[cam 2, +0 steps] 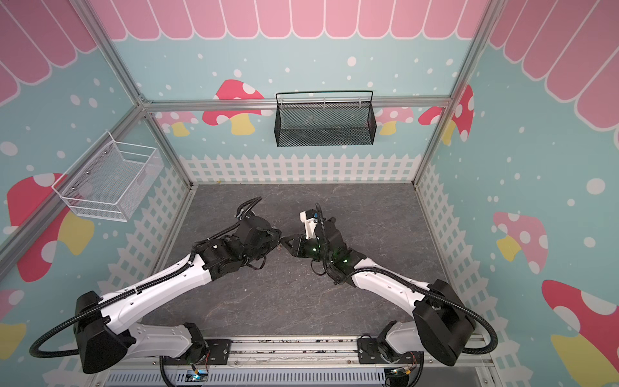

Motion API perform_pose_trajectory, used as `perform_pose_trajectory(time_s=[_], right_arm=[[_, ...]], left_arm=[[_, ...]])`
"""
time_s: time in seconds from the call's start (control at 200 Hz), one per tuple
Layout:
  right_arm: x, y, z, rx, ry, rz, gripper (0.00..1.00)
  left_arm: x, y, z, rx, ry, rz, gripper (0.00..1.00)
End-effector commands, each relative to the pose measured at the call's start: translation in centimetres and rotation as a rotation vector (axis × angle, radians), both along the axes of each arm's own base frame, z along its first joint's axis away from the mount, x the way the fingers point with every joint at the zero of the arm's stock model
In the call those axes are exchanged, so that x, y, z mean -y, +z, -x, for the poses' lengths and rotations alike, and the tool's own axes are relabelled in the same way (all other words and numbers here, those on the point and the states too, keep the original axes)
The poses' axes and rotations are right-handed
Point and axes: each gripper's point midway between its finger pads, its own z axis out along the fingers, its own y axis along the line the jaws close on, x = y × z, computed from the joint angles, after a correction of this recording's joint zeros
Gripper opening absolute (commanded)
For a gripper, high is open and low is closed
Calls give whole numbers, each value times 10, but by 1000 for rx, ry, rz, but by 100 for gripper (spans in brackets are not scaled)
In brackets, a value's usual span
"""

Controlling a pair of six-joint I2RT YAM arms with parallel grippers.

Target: Unlock with the key

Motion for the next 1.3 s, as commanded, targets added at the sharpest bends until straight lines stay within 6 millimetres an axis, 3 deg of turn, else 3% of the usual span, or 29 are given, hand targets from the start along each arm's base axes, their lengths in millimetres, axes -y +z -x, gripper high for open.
perform_pose_trajectory(time_s=[0.0, 0.62, 1.141, 1.296], right_arm=[[4, 8, -2, 25, -20, -6, 21], [-7, 19, -9, 70, -3, -46, 17], [8, 23, -7, 87, -48, -17, 19], [4, 20, -8, 74, -36, -18, 18]], left_arm=[[-3, 18, -3, 42, 41, 64, 0], [6, 18, -1, 33, 5, 104, 0], [4, 15, -2, 33, 18, 97, 0], [7, 18, -2, 33, 8, 107, 0]])
